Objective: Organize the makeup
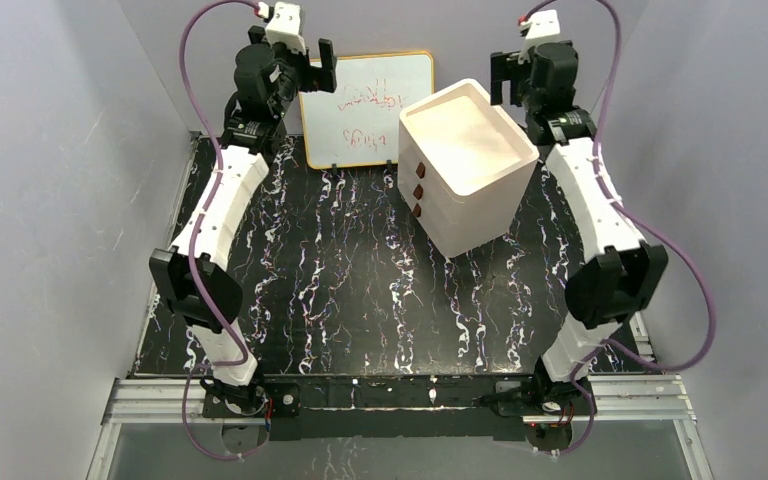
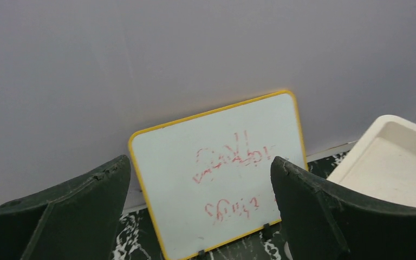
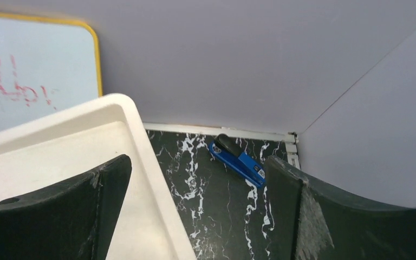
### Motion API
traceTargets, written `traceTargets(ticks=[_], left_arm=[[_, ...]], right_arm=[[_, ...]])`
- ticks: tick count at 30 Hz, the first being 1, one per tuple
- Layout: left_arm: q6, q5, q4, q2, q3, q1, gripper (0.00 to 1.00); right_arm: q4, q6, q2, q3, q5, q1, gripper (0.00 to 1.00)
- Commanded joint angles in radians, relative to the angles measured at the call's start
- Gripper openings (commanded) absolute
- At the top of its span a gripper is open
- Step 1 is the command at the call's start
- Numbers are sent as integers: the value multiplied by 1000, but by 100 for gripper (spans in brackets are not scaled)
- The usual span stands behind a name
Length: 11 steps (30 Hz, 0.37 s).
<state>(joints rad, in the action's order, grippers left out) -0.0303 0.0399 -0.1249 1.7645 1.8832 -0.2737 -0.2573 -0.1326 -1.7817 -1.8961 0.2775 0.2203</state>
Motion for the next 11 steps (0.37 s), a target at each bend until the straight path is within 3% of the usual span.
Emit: traceTargets(ticks=[1, 11], left_arm=[[-61, -166, 221, -19, 87, 14, 98], [-32, -161, 234, -37, 112, 36, 98]], right_arm=[[156, 31, 175, 26, -64, 1, 100], [124, 27, 174, -40, -102, 1, 100]])
